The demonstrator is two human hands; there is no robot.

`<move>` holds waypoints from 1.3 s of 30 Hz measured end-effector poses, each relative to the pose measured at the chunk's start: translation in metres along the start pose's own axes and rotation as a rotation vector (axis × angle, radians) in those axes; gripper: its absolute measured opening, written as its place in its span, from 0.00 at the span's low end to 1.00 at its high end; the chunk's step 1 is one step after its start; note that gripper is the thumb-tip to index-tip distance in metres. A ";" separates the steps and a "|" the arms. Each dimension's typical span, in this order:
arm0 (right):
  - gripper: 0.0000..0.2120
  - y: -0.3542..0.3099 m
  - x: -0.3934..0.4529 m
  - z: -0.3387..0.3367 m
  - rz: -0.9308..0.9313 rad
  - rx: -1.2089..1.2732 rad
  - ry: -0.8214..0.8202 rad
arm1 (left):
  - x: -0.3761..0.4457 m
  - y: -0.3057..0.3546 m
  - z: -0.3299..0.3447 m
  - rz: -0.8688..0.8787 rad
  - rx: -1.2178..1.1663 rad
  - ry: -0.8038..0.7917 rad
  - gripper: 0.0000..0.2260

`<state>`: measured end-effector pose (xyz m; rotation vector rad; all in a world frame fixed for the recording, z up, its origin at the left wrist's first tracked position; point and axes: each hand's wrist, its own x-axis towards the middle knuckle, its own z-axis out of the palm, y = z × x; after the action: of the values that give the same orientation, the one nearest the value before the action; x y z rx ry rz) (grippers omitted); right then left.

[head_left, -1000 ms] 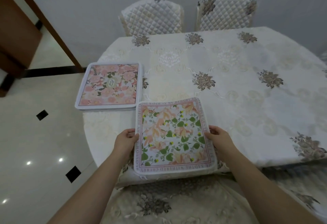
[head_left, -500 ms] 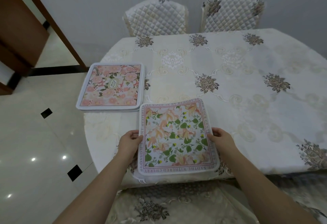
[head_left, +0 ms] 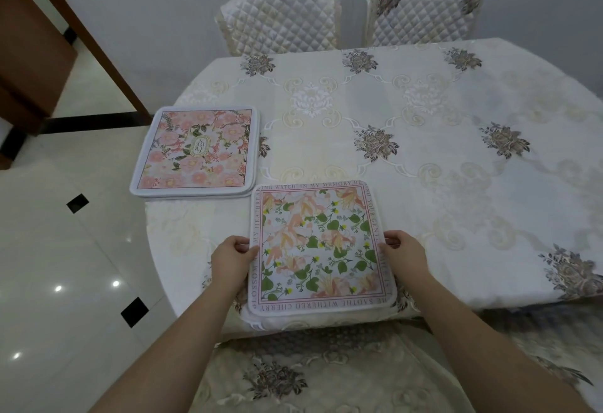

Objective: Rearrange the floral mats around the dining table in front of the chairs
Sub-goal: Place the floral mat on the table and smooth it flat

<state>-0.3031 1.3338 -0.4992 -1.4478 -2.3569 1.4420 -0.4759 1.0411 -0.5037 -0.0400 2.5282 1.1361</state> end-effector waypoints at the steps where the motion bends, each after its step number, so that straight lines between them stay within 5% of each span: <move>1: 0.09 0.001 0.000 0.000 0.000 -0.007 0.007 | 0.000 0.000 0.000 0.008 0.017 0.001 0.10; 11: 0.11 0.007 -0.001 0.004 -0.057 -0.095 0.057 | -0.002 0.000 0.002 0.075 0.134 0.007 0.13; 17: 0.15 -0.003 -0.011 0.023 -0.238 -0.280 0.138 | -0.012 0.011 0.017 0.373 0.389 0.127 0.18; 25: 0.23 -0.046 0.006 0.073 -0.545 -0.393 0.018 | 0.014 0.040 0.058 0.679 0.615 -0.057 0.23; 39: 0.28 -0.060 0.068 0.127 -0.690 -0.753 -0.028 | 0.072 0.040 0.096 0.675 0.788 -0.105 0.28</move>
<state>-0.4405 1.2861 -0.5576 -0.4859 -3.1054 0.4231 -0.5196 1.1467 -0.5585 1.0954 2.7656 0.2145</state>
